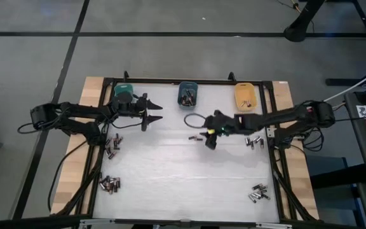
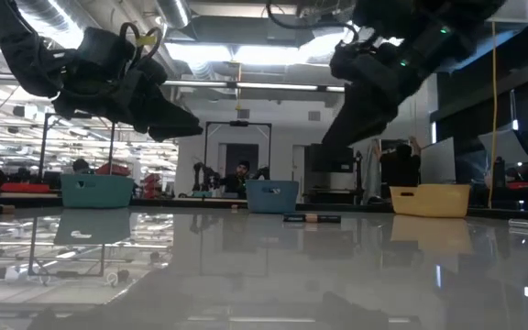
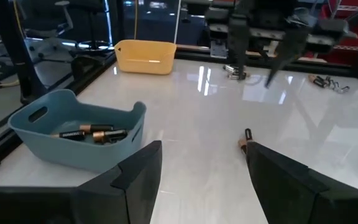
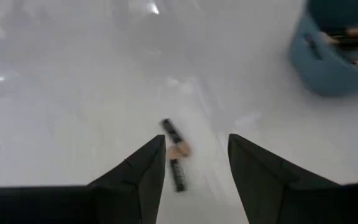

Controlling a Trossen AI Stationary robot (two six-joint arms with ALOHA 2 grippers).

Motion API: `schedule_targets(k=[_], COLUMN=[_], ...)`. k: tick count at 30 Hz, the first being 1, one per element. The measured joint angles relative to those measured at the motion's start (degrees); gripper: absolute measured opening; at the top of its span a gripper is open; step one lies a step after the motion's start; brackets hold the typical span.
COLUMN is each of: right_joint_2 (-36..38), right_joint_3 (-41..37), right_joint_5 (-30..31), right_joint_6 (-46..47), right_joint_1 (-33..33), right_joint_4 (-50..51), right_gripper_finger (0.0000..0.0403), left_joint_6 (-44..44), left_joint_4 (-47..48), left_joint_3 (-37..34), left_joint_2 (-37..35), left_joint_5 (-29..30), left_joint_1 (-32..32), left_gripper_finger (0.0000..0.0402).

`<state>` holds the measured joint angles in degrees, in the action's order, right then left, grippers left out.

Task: Sort batteries
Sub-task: Put the brown battery into the green bin

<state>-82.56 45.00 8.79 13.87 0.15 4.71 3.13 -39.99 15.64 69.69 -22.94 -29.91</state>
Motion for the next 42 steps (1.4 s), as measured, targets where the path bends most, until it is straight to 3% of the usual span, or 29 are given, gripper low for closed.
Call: schedule_targets(k=[7, 23, 26, 29, 31, 37, 42], right_joint_2=[-4.07, -15.91, -18.11, -19.45, -19.45, -17.86, -15.03], right_joint_3=[-6.07, -6.26, -6.1, -6.07, -6.02, -5.8, -5.13], right_joint_5=[1.93, 2.75, 3.18, 2.73, 1.49, -1.19, -3.67], right_joint_6=[2.3, 2.82, 2.9, 4.23, 4.43, 5.82, 3.73], right_joint_1=[3.21, 3.64, 3.69, 3.65, 3.58, 3.47, 3.6], right_joint_4=[-12.41, -16.01, -17.36, -18.92, -19.11, -18.43, -16.66], right_gripper_finger=[0.0177, 0.0174, 0.014, 0.0068, 0.0024, 0.0026, 0.002], left_joint_6=[-0.72, -0.93, -0.48, -0.08, -0.09, 0.36, 1.01], left_joint_4=[0.05, 0.09, 0.1, 0.11, 0.33, 5.88, 9.75], left_joint_3=[0.0, 0.0, 0.0, 0.0, 0.0, -0.01, 0.0], left_joint_2=[0.0, 0.0, 0.0, 0.0, -0.09, -3.22, -7.12], left_joint_5=[0.07, 0.2, 0.22, 0.7, 3.76, 16.27, 19.58], left_joint_1=[0.02, 0.22, 0.22, 0.19, 0.08, -0.27, -0.26], left_gripper_finger=[0.0224, 0.0224, 0.0224, 0.0224, 0.0224, 0.0224, 0.0224])
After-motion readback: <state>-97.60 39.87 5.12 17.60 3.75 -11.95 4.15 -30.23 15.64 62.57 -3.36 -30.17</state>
